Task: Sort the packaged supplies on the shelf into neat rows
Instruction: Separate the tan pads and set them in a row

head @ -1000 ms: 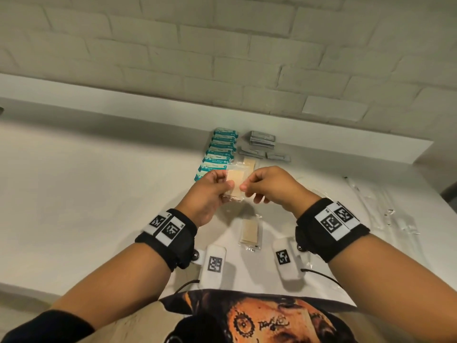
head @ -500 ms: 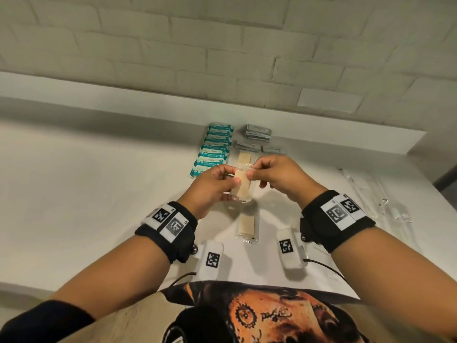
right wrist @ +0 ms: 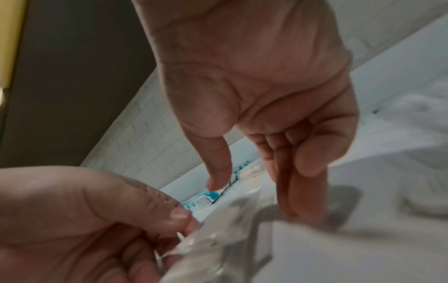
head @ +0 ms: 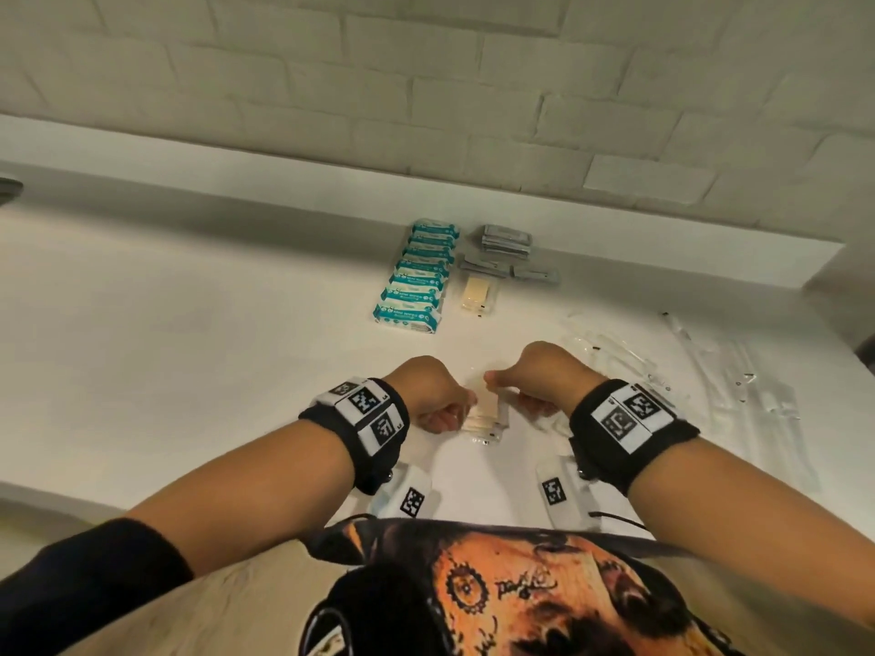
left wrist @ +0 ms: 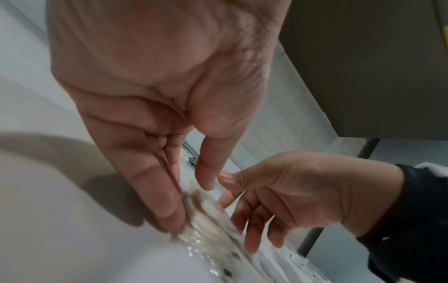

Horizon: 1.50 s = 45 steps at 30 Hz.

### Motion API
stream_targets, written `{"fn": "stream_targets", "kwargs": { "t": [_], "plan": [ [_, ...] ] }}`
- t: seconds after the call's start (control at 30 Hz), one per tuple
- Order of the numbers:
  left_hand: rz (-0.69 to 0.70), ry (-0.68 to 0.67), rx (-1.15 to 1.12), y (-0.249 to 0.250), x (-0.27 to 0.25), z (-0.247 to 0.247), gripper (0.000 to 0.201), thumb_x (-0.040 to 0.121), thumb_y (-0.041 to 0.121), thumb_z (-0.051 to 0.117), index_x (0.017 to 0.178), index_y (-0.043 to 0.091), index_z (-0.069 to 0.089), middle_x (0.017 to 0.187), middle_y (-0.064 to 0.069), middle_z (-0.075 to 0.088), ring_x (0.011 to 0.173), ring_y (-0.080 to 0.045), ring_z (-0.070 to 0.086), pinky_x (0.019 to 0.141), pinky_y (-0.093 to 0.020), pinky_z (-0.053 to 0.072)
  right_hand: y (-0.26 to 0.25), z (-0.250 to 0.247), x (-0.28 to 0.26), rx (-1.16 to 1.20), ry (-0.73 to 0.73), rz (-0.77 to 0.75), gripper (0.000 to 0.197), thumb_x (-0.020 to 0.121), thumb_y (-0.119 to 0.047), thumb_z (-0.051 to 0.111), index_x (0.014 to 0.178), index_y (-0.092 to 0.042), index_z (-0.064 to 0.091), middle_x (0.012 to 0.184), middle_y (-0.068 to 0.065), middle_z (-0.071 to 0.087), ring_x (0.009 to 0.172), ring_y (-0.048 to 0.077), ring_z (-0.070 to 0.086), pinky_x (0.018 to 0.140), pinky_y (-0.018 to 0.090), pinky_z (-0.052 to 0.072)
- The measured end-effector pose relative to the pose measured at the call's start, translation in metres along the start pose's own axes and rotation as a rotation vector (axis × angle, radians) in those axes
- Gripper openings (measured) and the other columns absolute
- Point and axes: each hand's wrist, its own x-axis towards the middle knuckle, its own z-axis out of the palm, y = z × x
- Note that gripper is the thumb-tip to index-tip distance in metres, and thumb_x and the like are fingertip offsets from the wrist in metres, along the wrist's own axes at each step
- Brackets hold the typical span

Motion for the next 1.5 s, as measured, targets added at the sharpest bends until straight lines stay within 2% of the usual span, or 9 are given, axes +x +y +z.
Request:
{"fn": "stream_targets", "kwargs": {
  "t": [0.1,0.2,0.4,0.53,0.7,0.83,1.03,1.3,1.5],
  "plan": [
    [-0.049,-0.004,0.033,0.005,0.002,0.009,0.020,0.086,0.017,0.066,0.078,-0.002,0.067,0.060,-0.012,0.067,0.056,-0.019,0.063,0.061,-0.028,0.052,0.004,0.007,-0.008,0.207,-0.172,0.118,0.029,0.089,-0.027,0.066,0.078,-0.001,0.061,0.071,0.017,0.062,0.049,0.021,0.049,0.051,0.026,0.041],
    [-0.089,0.026,0.022,0.008,0.002,0.013,0.018,0.087,0.014,0.065,0.074,0.002,0.064,0.050,-0.007,0.065,0.039,-0.012,0.059,0.050,-0.023,0.050,0.005,0.012,-0.005,0.297,-0.178,0.143,0.018,0.087,-0.017,0.067,0.079,-0.003,0.060,0.066,0.012,0.059,0.049,0.018,0.050,0.050,0.025,0.038],
    [-0.016,-0.004,-0.227,0.005,-0.004,0.013,0.013,0.088,0.005,0.063,0.099,-0.002,0.063,0.078,-0.014,0.067,0.063,-0.017,0.066,0.062,-0.024,0.057,0.000,0.013,-0.010,0.269,-0.152,0.083,0.004,0.081,-0.004,0.064,0.080,-0.005,0.060,0.069,0.011,0.058,0.053,0.020,0.052,0.051,0.026,0.041],
    [0.185,0.152,-0.183,0.006,0.001,0.006,0.058,0.081,-0.005,0.065,0.130,0.011,0.038,0.109,-0.013,0.058,0.095,-0.027,0.063,0.088,-0.041,0.055,-0.006,-0.001,-0.016,-0.160,0.141,-0.245,0.020,0.083,-0.017,0.062,0.102,-0.012,0.059,0.093,0.005,0.057,0.083,0.023,0.055,0.068,0.031,0.043],
    [0.318,0.124,-0.177,0.005,0.007,0.007,0.080,0.078,-0.010,0.063,0.141,0.022,0.025,0.131,-0.006,0.044,0.117,-0.021,0.050,0.094,-0.030,0.048,0.005,0.013,-0.002,-0.488,0.178,-0.359,0.037,0.087,-0.029,0.059,0.124,-0.025,0.056,0.117,0.006,0.053,0.107,0.027,0.051,0.082,0.035,0.043],
    [0.345,0.109,-0.155,-0.007,0.014,0.015,0.070,0.082,-0.006,0.064,0.137,0.023,0.032,0.129,-0.006,0.050,0.115,-0.016,0.053,0.092,-0.022,0.045,0.016,0.015,0.003,-0.478,0.159,-0.314,0.048,0.087,-0.034,0.062,0.132,-0.027,0.047,0.123,0.007,0.046,0.110,0.028,0.051,0.087,0.035,0.044],
    [0.394,0.113,-0.126,-0.002,0.014,0.028,0.075,0.081,-0.013,0.058,0.140,0.023,0.029,0.132,-0.007,0.040,0.117,-0.022,0.051,0.096,-0.029,0.048,0.017,0.022,0.009,-0.415,0.085,-0.364,0.030,0.093,-0.016,0.053,0.122,-0.012,0.049,0.117,0.013,0.047,0.089,0.028,0.056,0.073,0.032,0.043],
    [0.372,0.227,0.069,0.000,0.019,0.023,0.047,0.088,0.003,0.055,0.126,0.022,0.033,0.106,-0.005,0.058,0.095,-0.020,0.060,0.085,-0.028,0.048,0.024,0.022,0.013,-0.473,0.121,-0.397,0.020,0.089,-0.012,0.054,0.108,-0.013,0.050,0.106,0.009,0.051,0.077,0.023,0.051,0.066,0.034,0.043],
    [0.326,0.191,0.175,0.021,0.035,0.013,0.047,0.085,0.005,0.060,0.122,0.021,0.037,0.089,-0.001,0.057,0.084,-0.020,0.058,0.076,-0.032,0.048,0.009,-0.004,0.015,-0.406,0.115,-0.430,0.020,0.084,-0.024,0.060,0.102,-0.016,0.061,0.096,0.002,0.062,0.085,0.021,0.057,0.071,0.033,0.046]
  ]
}}
